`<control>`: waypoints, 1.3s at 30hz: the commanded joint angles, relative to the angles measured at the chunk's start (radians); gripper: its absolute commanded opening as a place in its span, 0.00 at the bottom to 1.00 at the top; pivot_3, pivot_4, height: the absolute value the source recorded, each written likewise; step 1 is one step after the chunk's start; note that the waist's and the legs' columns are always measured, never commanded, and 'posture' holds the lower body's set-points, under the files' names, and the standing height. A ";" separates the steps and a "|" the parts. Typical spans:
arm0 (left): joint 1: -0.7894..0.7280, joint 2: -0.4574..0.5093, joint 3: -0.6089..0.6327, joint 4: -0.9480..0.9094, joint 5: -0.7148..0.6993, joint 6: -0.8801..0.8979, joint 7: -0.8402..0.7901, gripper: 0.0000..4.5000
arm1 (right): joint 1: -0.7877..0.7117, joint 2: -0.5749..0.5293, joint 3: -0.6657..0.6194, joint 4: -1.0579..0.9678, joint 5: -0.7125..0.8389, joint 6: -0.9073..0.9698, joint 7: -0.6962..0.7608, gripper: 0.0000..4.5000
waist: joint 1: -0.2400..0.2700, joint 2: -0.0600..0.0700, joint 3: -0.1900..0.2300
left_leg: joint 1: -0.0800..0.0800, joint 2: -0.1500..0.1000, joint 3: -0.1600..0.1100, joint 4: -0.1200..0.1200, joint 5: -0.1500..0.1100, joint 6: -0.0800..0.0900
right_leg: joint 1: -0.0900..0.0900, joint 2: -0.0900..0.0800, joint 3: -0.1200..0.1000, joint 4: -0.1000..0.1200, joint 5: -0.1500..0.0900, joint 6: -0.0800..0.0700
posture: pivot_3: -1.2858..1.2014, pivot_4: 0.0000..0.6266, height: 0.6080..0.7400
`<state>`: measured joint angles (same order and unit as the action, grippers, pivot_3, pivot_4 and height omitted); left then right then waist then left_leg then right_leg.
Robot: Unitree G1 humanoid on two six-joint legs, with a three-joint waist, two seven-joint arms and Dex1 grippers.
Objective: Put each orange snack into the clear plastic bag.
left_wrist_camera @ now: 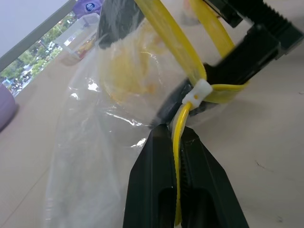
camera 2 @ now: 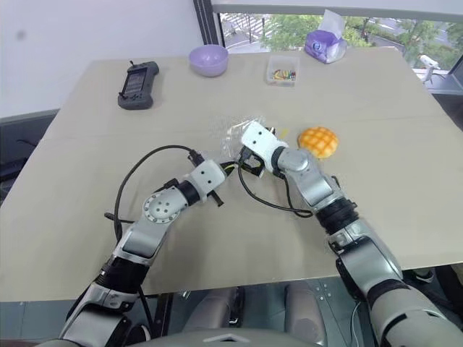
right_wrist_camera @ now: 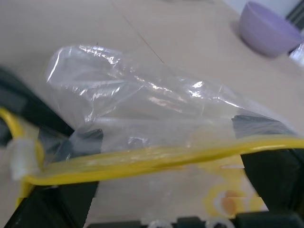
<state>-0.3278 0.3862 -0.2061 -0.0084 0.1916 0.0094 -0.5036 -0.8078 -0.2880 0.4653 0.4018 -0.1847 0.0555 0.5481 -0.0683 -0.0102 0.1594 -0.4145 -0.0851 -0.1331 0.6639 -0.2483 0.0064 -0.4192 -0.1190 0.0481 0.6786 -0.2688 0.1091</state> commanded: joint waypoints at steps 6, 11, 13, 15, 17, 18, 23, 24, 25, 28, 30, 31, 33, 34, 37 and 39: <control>-0.017 0.003 0.010 -0.044 -0.026 -0.023 -0.016 0.00 | -0.047 -0.005 0.033 0.152 -0.163 -0.202 -0.071 1.00 | 0.002 0.000 0.000 | 0.000 0.000 0.000 0.000 0.000 0.000 | 0.000 0.000 0.000 0.000 0.000 0.000 | 0.52 0.24 1.00; -0.024 0.010 0.017 -0.045 -0.031 -0.024 -0.022 0.00 | -0.077 -0.045 0.034 0.238 -0.266 -0.262 -0.150 1.00 | 0.005 0.000 0.000 | 0.001 0.000 -0.001 0.000 0.000 0.000 | 0.002 0.000 0.000 0.000 0.000 0.000 | 0.52 0.24 1.00; -0.026 0.011 0.018 -0.042 -0.031 -0.024 -0.021 0.00 | -0.082 -0.057 0.029 0.248 -0.286 -0.275 -0.158 1.00 | 0.008 0.000 0.000 | 0.001 0.000 -0.001 0.001 0.000 0.000 | 0.002 0.000 0.000 0.000 0.000 0.000 | 0.52 0.24 1.00; -0.027 0.012 0.020 -0.040 -0.031 -0.021 -0.019 0.00 | -0.089 -0.071 0.031 0.255 -0.311 -0.291 -0.168 1.00 | 0.009 0.000 0.000 | 0.001 0.000 -0.001 0.001 0.000 0.000 | 0.002 0.000 0.000 0.000 0.000 0.000 | 0.52 0.24 1.00; -0.027 0.011 0.022 -0.037 -0.031 -0.017 -0.015 0.00 | -0.095 -0.088 0.035 0.257 -0.340 -0.309 -0.180 1.00 | 0.009 0.000 0.000 | 0.001 0.000 -0.001 0.001 0.000 0.000 | 0.002 0.000 0.000 0.000 0.000 0.000 | 0.52 0.24 1.00; -0.028 0.011 0.023 -0.036 -0.031 -0.016 -0.014 0.00 | -0.096 -0.093 0.033 0.255 -0.346 -0.314 -0.181 1.00 | 0.009 0.000 0.000 | 0.001 0.000 -0.001 0.001 0.000 0.000 | 0.002 0.000 -0.001 0.000 0.000 0.000 | 0.52 0.24 1.00; -0.040 0.011 0.038 -0.015 -0.032 -0.011 0.004 0.00 | -0.098 -0.136 0.049 0.245 -0.414 -0.357 -0.191 1.00 | 0.009 0.000 0.000 | 0.001 0.000 -0.001 0.001 0.000 0.000 | 0.003 0.000 -0.001 0.000 0.000 0.000 | 0.52 0.24 1.00; -0.044 0.012 0.041 -0.010 -0.030 -0.010 0.009 0.00 | -0.096 -0.140 0.047 0.240 -0.418 -0.364 -0.191 1.00 | 0.009 0.000 0.000 | 0.001 0.000 -0.001 0.001 0.000 0.000 | 0.003 0.000 -0.001 0.000 0.000 0.000 | 0.52 0.24 1.00; -0.048 0.013 0.045 -0.004 -0.028 -0.009 0.014 0.00 | -0.094 -0.143 0.044 0.235 -0.418 -0.373 -0.187 1.00 | 0.008 0.000 0.000 | 0.001 -0.001 -0.001 0.001 0.000 0.000 | 0.003 0.000 -0.001 0.000 0.000 0.000 | 0.52 0.24 1.00; -0.059 0.015 0.051 0.013 -0.022 -0.008 0.029 0.00 | -0.087 -0.148 0.030 0.205 -0.403 -0.384 -0.158 1.00 | 0.008 0.000 0.000 | 0.001 -0.001 -0.001 0.001 0.000 0.000 | 0.003 0.000 -0.001 0.000 0.000 0.000 | 0.52 0.24 1.00; -0.064 0.015 0.051 0.018 -0.020 -0.009 0.037 0.00 | -0.079 -0.143 0.011 0.177 -0.363 -0.381 -0.118 1.00 | 0.007 0.000 0.000 | 0.001 -0.001 -0.001 0.001 0.000 0.000 | 0.003 0.000 -0.001 0.000 0.000 0.000 | 0.52 0.24 1.00; -0.066 0.014 0.051 0.020 -0.019 -0.009 0.040 0.00 | -0.073 -0.139 0.000 0.160 -0.335 -0.380 -0.094 1.00 | 0.007 0.000 0.000 | 0.001 0.000 0.000 0.001 0.000 0.000 | 0.003 0.000 -0.001 -0.001 0.000 0.000 | 0.52 0.24 1.00; -0.068 0.012 0.049 0.022 -0.018 -0.008 0.045 0.00 | -0.063 -0.137 -0.012 0.130 -0.304 -0.371 -0.051 1.00 | 0.006 0.000 0.000 | 0.001 0.000 -0.001 0.001 0.000 0.000 | 0.003 0.000 -0.001 -0.001 0.000 0.000 | 0.52 0.24 1.00; -0.067 0.011 0.048 0.020 -0.018 -0.007 0.047 0.00 | -0.058 -0.140 -0.014 0.114 -0.302 -0.365 -0.041 1.00 | 0.005 0.000 0.000 | 0.001 0.000 -0.001 0.001 0.000 0.000 | 0.003 0.000 -0.001 -0.001 0.000 0.000 | 0.52 0.24 1.00; -0.064 0.010 0.048 0.016 -0.018 -0.002 0.051 0.00 | -0.031 -0.138 -0.037 0.045 -0.241 -0.321 0.031 1.00 | 0.005 0.000 0.000 | 0.001 0.000 -0.001 0.001 0.000 0.000 | 0.003 0.000 -0.001 -0.001 0.000 0.000 | 0.52 0.24 1.00; -0.062 0.010 0.049 0.012 -0.015 0.004 0.058 0.00 | -0.014 -0.152 -0.062 -0.020 -0.193 -0.278 0.098 1.00 | 0.005 0.000 0.000 | 0.001 0.000 -0.001 0.001 0.000 0.000 | 0.003 0.000 -0.001 -0.001 0.000 0.000 | 0.52 0.24 1.00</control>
<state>-0.3836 0.3914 -0.1795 0.0241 0.1747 0.0145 -0.4602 -0.8246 -0.4231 0.4517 0.4683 -0.4341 -0.2565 0.5916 -0.0632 -0.0103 0.1594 -0.4139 -0.0851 -0.1338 0.6649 -0.2483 0.0064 -0.4167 -0.1188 0.0474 0.6781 -0.2688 0.1092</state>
